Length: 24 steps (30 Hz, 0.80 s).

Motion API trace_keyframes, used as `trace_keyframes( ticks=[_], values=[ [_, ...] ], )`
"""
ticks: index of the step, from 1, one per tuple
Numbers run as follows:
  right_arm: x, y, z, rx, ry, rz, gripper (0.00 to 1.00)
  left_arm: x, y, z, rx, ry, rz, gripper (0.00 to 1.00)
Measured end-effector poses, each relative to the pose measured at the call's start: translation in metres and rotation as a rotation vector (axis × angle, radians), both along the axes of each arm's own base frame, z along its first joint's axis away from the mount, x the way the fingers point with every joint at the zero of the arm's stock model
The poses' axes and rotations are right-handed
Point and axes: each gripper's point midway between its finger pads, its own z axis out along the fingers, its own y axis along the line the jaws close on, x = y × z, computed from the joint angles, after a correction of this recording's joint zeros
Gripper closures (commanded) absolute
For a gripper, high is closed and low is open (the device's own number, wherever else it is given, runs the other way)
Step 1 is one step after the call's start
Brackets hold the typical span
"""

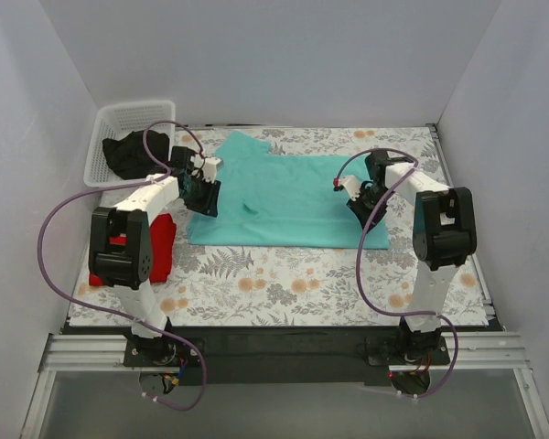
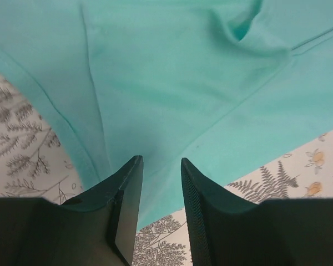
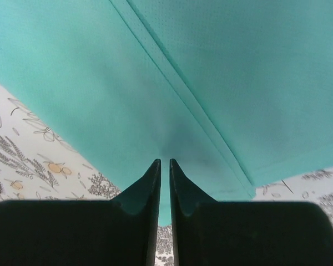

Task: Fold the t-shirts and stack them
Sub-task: Fold the tshirt

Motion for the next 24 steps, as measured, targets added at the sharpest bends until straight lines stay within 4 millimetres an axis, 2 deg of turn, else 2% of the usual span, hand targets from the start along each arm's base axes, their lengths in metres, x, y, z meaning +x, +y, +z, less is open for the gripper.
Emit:
trace_keyframes(
  ticks=[3, 7, 11, 14, 20, 24],
  values=[
    [-0.003, -0.001, -0.017, -0.02, 0.039, 0.001, 0.84, -0.016, 0.01, -0.027, 0.025, 0.076, 0.017, 0.68],
    [-0.004, -0.004, -0.019, -0.031, 0.012, 0.0, 0.85, -0.043, 0.008, -0.056, 0.049, 0.159, -0.011, 0.69],
    [-0.011, -0.008, -0.019, -0.04, -0.031, 0.009, 0.85, -0.048, 0.007, -0.056, 0.046, 0.136, -0.029, 0.69],
    [-0.022, -0.011, -0.019, -0.041, -0.055, 0.019, 0.85, -0.063, 0.007, -0.057, 0.035, 0.136, -0.045, 0.69],
    [-0.081, -0.016, -0.019, -0.038, 0.001, 0.041, 0.84, -0.119, 0.006, -0.055, -0.005, 0.221, -0.092, 0.69],
    [-0.117, -0.016, -0.016, -0.019, 0.122, 0.043, 0.72, -0.142, 0.001, -0.049, -0.041, 0.292, -0.121, 0.66]
  ],
)
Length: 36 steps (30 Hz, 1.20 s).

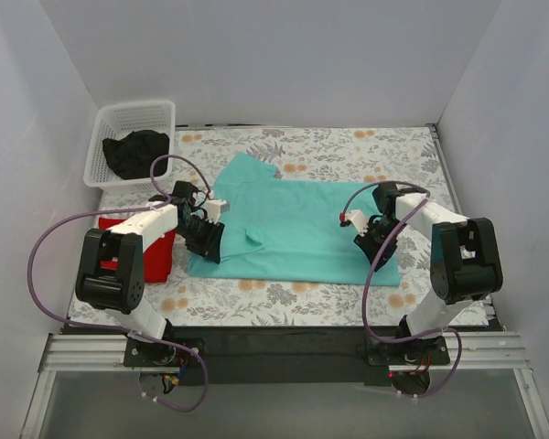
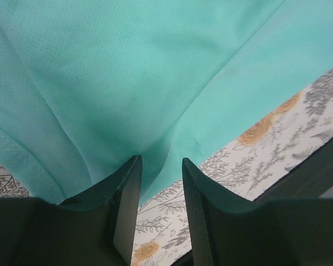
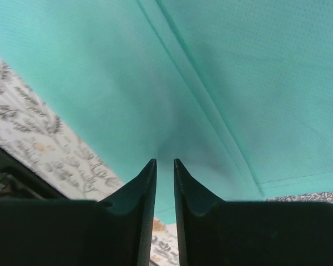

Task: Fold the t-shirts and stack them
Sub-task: Fold the tshirt

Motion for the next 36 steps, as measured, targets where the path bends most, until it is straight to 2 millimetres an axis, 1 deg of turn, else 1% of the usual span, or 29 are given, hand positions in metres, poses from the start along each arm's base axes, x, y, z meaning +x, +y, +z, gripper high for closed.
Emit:
trace_keyframes(
  ticks=[1, 2, 4, 5, 6, 7, 8, 9, 10, 12, 14, 15, 16, 19, 21, 22, 24, 25, 27, 31, 36],
  values=[
    [-0.004, 0.001, 0.005, 0.008, 0.023, -0.001, 0.69, -0.002, -0.002, 0.004, -0.01, 0.013, -0.003, 0.65],
    [-0.003, 0.003, 0.01, 0.015, 0.027, -0.001, 0.67, 0.002, -0.004, 0.011, -0.022, 0.009, -0.005, 0.61],
    [0.015, 0.009, 0.031, 0.04, -0.006, -0.002, 0.63, 0.021, -0.012, 0.031, -0.053, -0.041, -0.002, 0.58],
    [0.035, 0.013, 0.045, 0.057, -0.057, -0.004, 0.61, 0.035, -0.016, 0.043, -0.069, -0.076, 0.002, 0.57],
    [0.055, 0.017, 0.058, 0.076, -0.113, -0.006, 0.61, 0.053, -0.021, 0.058, -0.087, -0.131, 0.004, 0.56],
    [0.08, 0.021, 0.075, 0.096, -0.178, -0.012, 0.6, 0.077, -0.026, 0.077, -0.104, -0.202, 0.012, 0.55],
    [0.099, 0.023, 0.087, 0.108, -0.223, -0.019, 0.6, 0.096, -0.029, 0.092, -0.117, -0.257, 0.022, 0.53],
    [0.12, 0.025, 0.099, 0.125, -0.272, -0.026, 0.59, 0.11, -0.032, 0.103, -0.129, -0.3, 0.028, 0.51],
    [0.142, 0.025, 0.109, 0.137, -0.319, -0.038, 0.6, 0.129, -0.036, 0.115, -0.142, -0.349, 0.039, 0.5],
    [0.172, 0.02, 0.117, 0.145, -0.353, -0.071, 0.59, 0.166, -0.043, 0.134, -0.165, -0.419, 0.063, 0.49],
    [0.203, 0.009, 0.115, 0.143, -0.371, -0.116, 0.59, 0.204, -0.048, 0.14, -0.173, -0.473, 0.091, 0.49],
    [0.215, 0.004, 0.112, 0.141, -0.375, -0.135, 0.59, 0.22, -0.05, 0.138, -0.171, -0.484, 0.106, 0.49],
    [0.228, -0.002, 0.107, 0.139, -0.379, -0.159, 0.59, 0.232, -0.051, 0.135, -0.17, -0.494, 0.116, 0.49],
    [0.258, -0.019, 0.087, 0.124, -0.375, -0.207, 0.58, 0.271, -0.051, 0.116, -0.145, -0.508, 0.165, 0.49],
    [0.265, -0.027, 0.073, 0.109, -0.357, -0.223, 0.57, 0.292, -0.05, 0.099, -0.126, -0.505, 0.193, 0.48],
    [0.267, -0.03, 0.065, 0.099, -0.347, -0.227, 0.54, 0.302, -0.05, 0.091, -0.117, -0.507, 0.204, 0.48],
    [0.267, -0.033, 0.048, 0.081, -0.316, -0.228, 0.53, 0.313, -0.048, 0.077, -0.103, -0.502, 0.222, 0.48],
    [0.266, -0.033, 0.042, 0.074, -0.305, -0.225, 0.52, 0.319, -0.048, 0.069, -0.094, -0.497, 0.231, 0.48],
    [0.265, -0.037, 0.031, 0.058, -0.284, -0.229, 0.51, 0.327, -0.047, 0.059, -0.084, -0.498, 0.243, 0.46],
    [0.269, -0.043, 0.017, 0.033, -0.283, -0.231, 0.51, 0.34, -0.043, 0.043, -0.058, -0.504, 0.268, 0.45],
    [0.274, -0.05, 0.007, 0.007, -0.29, -0.223, 0.51, 0.345, -0.038, 0.028, -0.028, -0.505, 0.287, 0.45]
  ],
)
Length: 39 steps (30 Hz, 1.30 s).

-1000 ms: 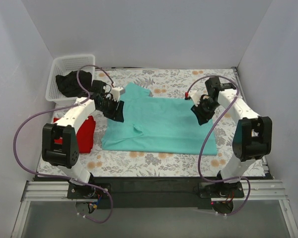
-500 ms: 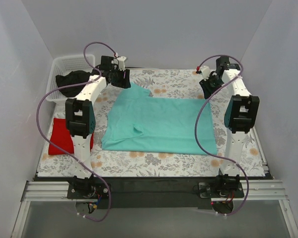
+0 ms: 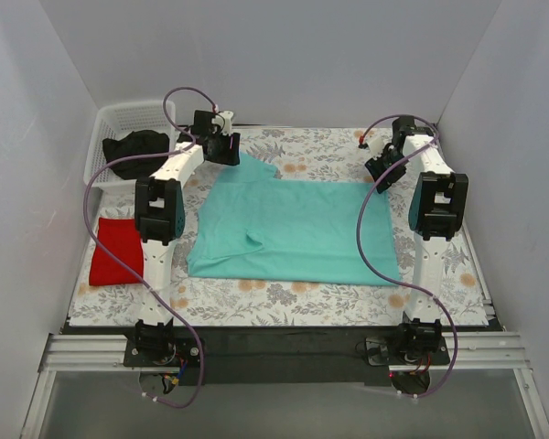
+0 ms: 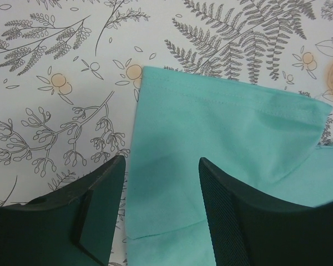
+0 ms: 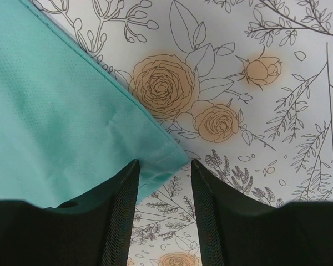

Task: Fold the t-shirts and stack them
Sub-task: Fold the tshirt

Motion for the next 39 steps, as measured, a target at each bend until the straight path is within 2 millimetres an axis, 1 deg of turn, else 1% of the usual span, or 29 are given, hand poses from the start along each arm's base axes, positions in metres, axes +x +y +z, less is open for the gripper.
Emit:
trace_keyframes(
  ticks=[4, 8, 10, 11, 13, 14, 15, 18, 20, 24, 26, 28, 30, 31, 34, 35, 37, 38, 39],
  values=[
    [0.001, -0.002, -0.002, -0.009, -0.004, 0.003, 0.5, 0.002, 0.003, -0.005, 0.013, 0.001, 0.012, 0.45],
    [0.006, -0.002, -0.001, -0.011, -0.022, 0.005, 0.5, 0.009, 0.004, -0.011, 0.019, -0.013, 0.021, 0.45],
    [0.007, -0.002, -0.002, -0.011, -0.025, 0.005, 0.54, 0.012, 0.004, -0.017, 0.025, -0.012, 0.027, 0.44],
    [0.007, -0.002, -0.002, -0.01, -0.025, 0.007, 0.59, 0.013, 0.005, -0.022, 0.026, -0.008, 0.031, 0.44],
    [0.007, -0.002, -0.002, -0.009, -0.026, 0.012, 0.65, 0.013, 0.005, -0.027, 0.027, -0.004, 0.033, 0.44],
    [0.007, -0.002, -0.002, -0.01, -0.027, 0.016, 0.68, 0.015, 0.005, -0.026, 0.028, -0.009, 0.033, 0.44],
    [0.007, -0.002, -0.002, -0.011, -0.028, 0.022, 0.74, 0.016, 0.005, -0.026, 0.027, -0.013, 0.034, 0.44],
    [0.008, -0.002, -0.002, -0.011, -0.031, 0.032, 0.81, 0.019, 0.003, -0.027, 0.025, -0.019, 0.03, 0.47],
    [0.008, -0.001, -0.003, -0.01, -0.031, 0.038, 0.83, 0.021, 0.002, -0.028, 0.029, -0.026, 0.021, 0.49],
    [0.007, -0.001, -0.004, -0.007, -0.032, 0.051, 0.9, 0.02, -0.001, -0.029, 0.044, -0.033, 0.0, 0.5],
    [0.007, 0.0, -0.004, -0.005, -0.035, 0.058, 0.93, 0.02, -0.004, -0.03, 0.049, -0.037, -0.012, 0.54],
    [0.007, 0.0, -0.004, -0.004, -0.037, 0.062, 0.98, 0.023, -0.008, -0.029, 0.051, -0.049, -0.023, 0.57],
    [0.007, 0.0, -0.004, -0.004, -0.041, 0.066, 0.99, 0.025, -0.012, -0.03, 0.051, -0.055, -0.035, 0.59],
    [0.007, 0.0, -0.004, -0.005, -0.043, 0.067, 0.99, 0.026, -0.014, -0.03, 0.052, -0.06, -0.043, 0.65],
    [0.006, 0.0, -0.004, -0.005, -0.045, 0.074, 0.99, 0.029, -0.018, -0.03, 0.058, -0.068, -0.058, 0.78],
    [0.006, 0.0, -0.004, -0.005, -0.046, 0.076, 0.99, 0.031, -0.019, -0.031, 0.058, -0.074, -0.063, 0.85],
    [0.006, 0.001, -0.003, -0.005, -0.05, 0.081, 0.99, 0.033, -0.022, -0.031, 0.055, -0.08, -0.07, 0.94],
    [0.006, 0.0, -0.003, -0.005, -0.05, 0.082, 0.99, 0.033, -0.022, -0.03, 0.055, -0.082, -0.073, 1.0],
    [0.006, 0.0, -0.003, -0.006, -0.051, 0.083, 0.99, 0.033, -0.022, -0.031, 0.054, -0.082, -0.073, 1.0]
  ],
)
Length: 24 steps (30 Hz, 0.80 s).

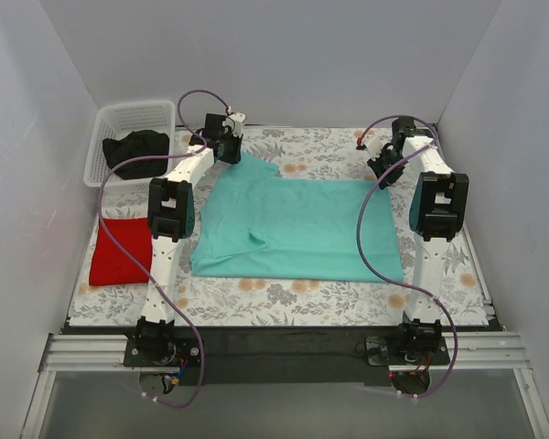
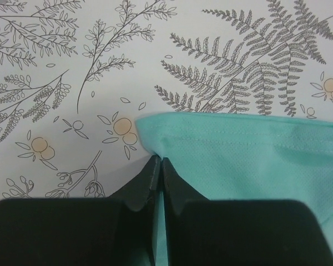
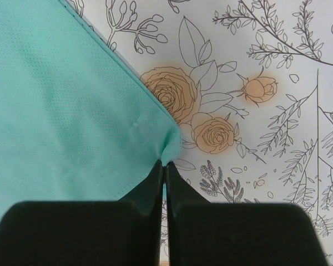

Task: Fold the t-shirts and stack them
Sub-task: Fold the tshirt

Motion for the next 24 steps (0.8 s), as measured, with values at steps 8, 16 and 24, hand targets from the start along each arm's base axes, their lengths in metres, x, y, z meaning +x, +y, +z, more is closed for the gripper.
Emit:
trace_keyframes(
  ticks=[8, 16, 24],
  values=[
    [-0.008, 0.0, 0.004, -0.002, 0.004, 0.019, 0.99, -0.012, -0.002, 0.003, -0.029, 0.005, -0.014, 1.0],
    [-0.018, 0.001, 0.045, -0.001, -0.061, 0.041, 0.99, -0.036, -0.007, 0.061, -0.079, -0.042, -0.057, 1.0],
    [-0.047, 0.005, 0.071, 0.008, -0.09, 0.082, 0.99, -0.077, -0.006, 0.136, -0.122, -0.138, -0.107, 1.0]
  ],
)
